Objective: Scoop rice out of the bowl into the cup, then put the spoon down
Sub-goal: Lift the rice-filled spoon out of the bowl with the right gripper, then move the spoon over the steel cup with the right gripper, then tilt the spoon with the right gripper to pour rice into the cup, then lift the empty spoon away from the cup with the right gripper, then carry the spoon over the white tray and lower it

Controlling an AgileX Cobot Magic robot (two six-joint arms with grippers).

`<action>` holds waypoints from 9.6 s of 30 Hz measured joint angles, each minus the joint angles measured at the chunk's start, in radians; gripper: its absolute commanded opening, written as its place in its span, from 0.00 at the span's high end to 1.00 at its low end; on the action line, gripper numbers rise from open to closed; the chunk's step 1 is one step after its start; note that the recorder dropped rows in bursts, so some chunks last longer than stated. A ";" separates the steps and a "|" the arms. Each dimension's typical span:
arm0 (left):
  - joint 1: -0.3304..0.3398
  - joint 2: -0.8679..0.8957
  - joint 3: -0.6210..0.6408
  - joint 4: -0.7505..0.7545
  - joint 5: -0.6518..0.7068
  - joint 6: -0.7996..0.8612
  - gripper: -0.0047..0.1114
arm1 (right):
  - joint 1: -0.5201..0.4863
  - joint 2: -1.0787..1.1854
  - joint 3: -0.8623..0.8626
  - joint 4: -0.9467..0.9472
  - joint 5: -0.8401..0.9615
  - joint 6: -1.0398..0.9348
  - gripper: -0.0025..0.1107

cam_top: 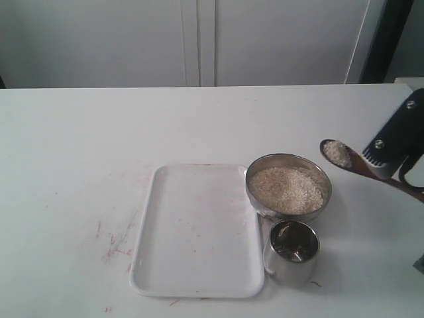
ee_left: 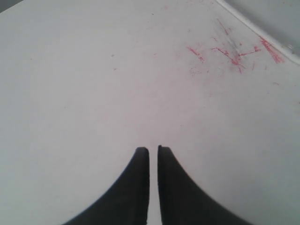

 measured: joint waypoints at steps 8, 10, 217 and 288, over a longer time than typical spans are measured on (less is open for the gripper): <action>0.000 0.000 0.000 0.000 0.000 0.000 0.84 | 0.000 -0.027 0.000 0.072 0.002 0.011 0.98; 0.000 0.000 0.000 0.000 0.000 0.000 0.84 | 0.000 -0.027 0.000 0.097 0.002 0.011 0.98; 0.000 0.000 0.000 0.000 0.000 0.000 0.84 | 0.442 0.236 0.185 -0.839 -0.004 -0.321 0.98; 0.000 0.000 0.000 0.000 0.000 0.000 0.84 | 0.338 0.960 -0.712 0.275 0.000 0.936 0.98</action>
